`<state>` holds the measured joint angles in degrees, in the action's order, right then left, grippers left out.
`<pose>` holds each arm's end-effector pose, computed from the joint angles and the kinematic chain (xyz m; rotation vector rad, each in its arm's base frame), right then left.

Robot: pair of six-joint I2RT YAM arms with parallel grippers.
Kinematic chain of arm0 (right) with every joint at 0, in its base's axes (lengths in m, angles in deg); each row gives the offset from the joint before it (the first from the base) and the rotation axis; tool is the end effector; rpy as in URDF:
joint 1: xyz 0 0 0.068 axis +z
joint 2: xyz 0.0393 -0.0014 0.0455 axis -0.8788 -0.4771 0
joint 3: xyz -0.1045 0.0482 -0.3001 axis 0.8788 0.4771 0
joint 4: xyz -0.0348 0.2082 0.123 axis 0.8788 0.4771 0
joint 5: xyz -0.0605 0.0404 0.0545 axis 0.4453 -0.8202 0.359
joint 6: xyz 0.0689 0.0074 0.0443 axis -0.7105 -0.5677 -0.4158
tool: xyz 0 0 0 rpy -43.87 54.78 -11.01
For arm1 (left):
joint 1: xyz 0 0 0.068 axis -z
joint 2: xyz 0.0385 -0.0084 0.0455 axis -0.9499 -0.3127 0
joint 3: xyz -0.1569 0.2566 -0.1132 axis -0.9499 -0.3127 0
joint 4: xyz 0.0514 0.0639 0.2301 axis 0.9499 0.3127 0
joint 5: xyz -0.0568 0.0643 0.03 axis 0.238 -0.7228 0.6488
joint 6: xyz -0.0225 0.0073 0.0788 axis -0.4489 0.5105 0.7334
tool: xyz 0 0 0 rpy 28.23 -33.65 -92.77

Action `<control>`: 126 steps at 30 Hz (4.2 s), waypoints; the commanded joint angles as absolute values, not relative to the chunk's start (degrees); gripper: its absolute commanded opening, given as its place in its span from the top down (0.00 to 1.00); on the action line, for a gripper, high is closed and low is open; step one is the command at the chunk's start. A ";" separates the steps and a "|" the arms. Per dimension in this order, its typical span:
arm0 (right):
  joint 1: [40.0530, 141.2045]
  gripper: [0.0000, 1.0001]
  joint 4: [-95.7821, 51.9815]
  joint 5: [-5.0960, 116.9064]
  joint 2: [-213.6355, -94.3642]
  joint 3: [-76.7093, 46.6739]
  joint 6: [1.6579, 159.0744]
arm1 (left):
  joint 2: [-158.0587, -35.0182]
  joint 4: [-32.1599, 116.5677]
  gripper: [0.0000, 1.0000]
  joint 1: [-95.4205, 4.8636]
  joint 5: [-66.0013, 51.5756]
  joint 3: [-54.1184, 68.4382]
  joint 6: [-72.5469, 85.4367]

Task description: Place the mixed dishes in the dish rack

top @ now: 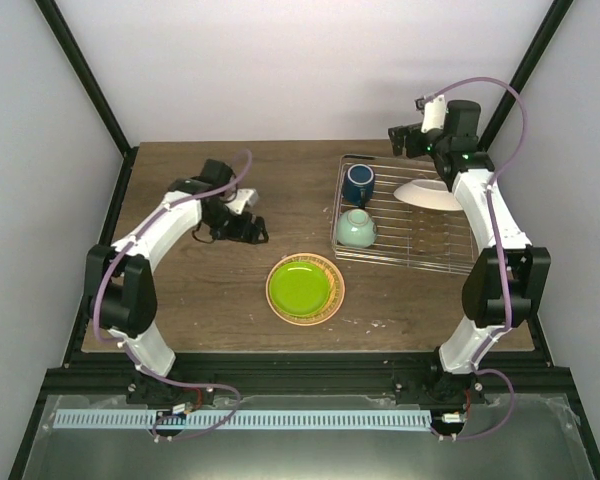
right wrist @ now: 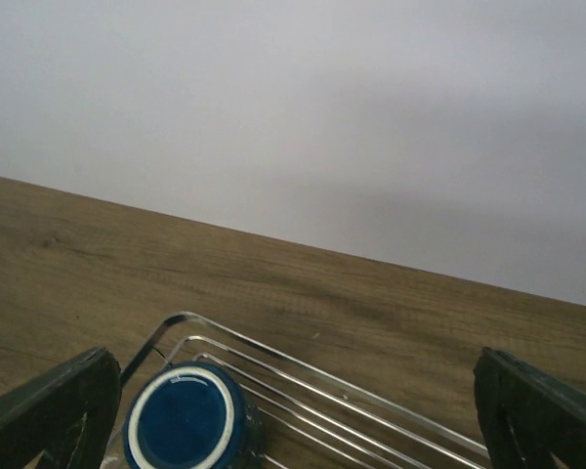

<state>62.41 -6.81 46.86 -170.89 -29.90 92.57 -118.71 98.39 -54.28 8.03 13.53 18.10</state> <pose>0.4267 0.0272 0.3984 -0.2964 1.9417 0.2361 0.3116 -0.1281 0.2739 0.5212 2.7970 -0.6486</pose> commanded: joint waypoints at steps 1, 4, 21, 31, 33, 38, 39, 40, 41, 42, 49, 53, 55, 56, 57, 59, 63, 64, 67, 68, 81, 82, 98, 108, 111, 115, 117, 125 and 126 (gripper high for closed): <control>63.45 0.00 -4.69 45.46 -172.52 -35.28 90.27 | -118.87 107.67 0.08 -51.14 6.67 13.91 19.86; 63.98 0.00 -4.47 44.61 -173.10 -35.81 90.09 | -119.33 110.16 0.10 -47.75 3.93 13.54 20.47; 65.63 0.00 -1.66 46.28 -168.87 -30.81 92.61 | -127.07 104.59 0.63 -38.18 -0.46 13.50 17.88; 65.63 0.00 -0.90 50.96 -166.52 -28.31 92.89 | -127.95 102.91 0.63 -38.07 -1.30 13.77 17.95; 65.59 0.00 -0.67 50.56 -166.80 -28.68 92.74 | -128.11 102.67 0.61 -38.04 -0.58 13.75 17.70; 65.59 0.00 0.27 50.47 -167.66 -29.37 92.64 | -128.72 102.26 0.63 -37.88 -0.03 13.32 17.59; 65.61 0.00 0.27 50.48 -167.66 -29.34 92.67 | -128.78 102.11 0.63 -37.81 0.07 13.13 17.61; 65.63 0.00 0.31 50.45 -167.67 -29.30 92.71 | -128.87 102.02 0.63 -37.79 0.17 12.83 17.59; 65.63 0.00 0.39 50.46 -167.67 -29.25 92.76 | -129.01 101.86 0.64 -37.77 0.32 12.39 17.46; 65.63 0.00 0.48 50.53 -167.74 -29.28 92.84 | -129.15 101.61 0.65 -37.71 0.34 12.00 17.38; 65.63 0.00 1.14 51.05 -167.75 -29.29 93.20 | -130.56 99.73 0.68 -36.60 0.85 10.45 16.84; 65.63 0.00 1.39 51.26 -167.75 -29.30 93.42 | -131.00 99.42 0.68 -36.35 0.69 10.54 16.80; 65.63 0.00 1.41 51.40 -167.75 -29.21 93.46 | -130.93 99.35 0.72 -36.36 0.51 10.58 16.79; 65.63 0.00 1.41 51.38 -167.75 -29.21 93.49 | -130.91 99.33 0.75 -36.35 0.50 10.64 16.90; 65.63 0.00 1.41 51.45 -167.75 -29.13 93.51 | -130.83 99.39 0.78 -36.36 0.51 10.60 16.91; 65.63 0.00 1.33 51.47 -167.84 -29.04 93.51 | -130.56 99.48 0.84 -36.35 0.36 10.63 16.90; 65.61 0.00 1.17 51.34 -168.09 -29.03 93.49 | -129.85 99.88 0.91 -36.32 -0.45 10.75 16.99; 65.63 0.00 1.15 51.34 -168.17 -29.03 93.48 | -129.59 100.00 0.92 -36.32 -0.64 10.75 16.97; 65.63 0.00 1.06 51.18 -168.37 -29.02 93.49 | -128.73 100.43 0.95 -36.28 -0.78 10.67 17.06; 65.63 0.00 1.06 51.16 -168.44 -29.03 93.43 | -128.39 100.61 0.96 -36.34 -0.92 10.54 17.18; 65.63 0.00 2.17 44.10 -167.95 -27.83 94.48 | -118.89 102.32 1.00 -40.72 -1.07 10.40 18.98; 65.71 0.00 2.27 42.57 -167.93 -27.67 94.48 | -117.75 102.32 1.00 -41.45 -1.03 10.14 19.44; 77.04 0.00 0.66 16.27 -168.77 -21.83 101.91 | -109.71 101.92 1.00 -47.25 2.56 9.82 24.32; 82.06 0.00 7.92 11.57 -173.17 -25.14 106.88 | -107.70 102.54 1.00 -49.39 5.13 18.76 22.57; 83.80 0.00 8.56 12.43 -174.15 -25.08 107.53 | -107.79 102.15 1.00 -49.41 5.71 20.65 22.44; 84.89 0.00 9.56 12.27 -175.36 -25.75 107.66 | -108.29 102.31 1.00 -49.46 5.25 21.84 23.16; 85.33 0.00 9.99 12.56 -175.98 -26.12 107.77 | -108.30 102.09 1.00 -49.46 5.12 22.36 23.34; 86.20 0.42 14.92 10.32 -179.84 -30.26 108.96 | -109.62 99.79 1.00 -50.10 4.74 26.09 23.44; 86.24 0.49 15.59 9.96 -180.32 -30.70 109.16 | -109.90 99.46 1.00 -50.22 4.74 26.55 23.40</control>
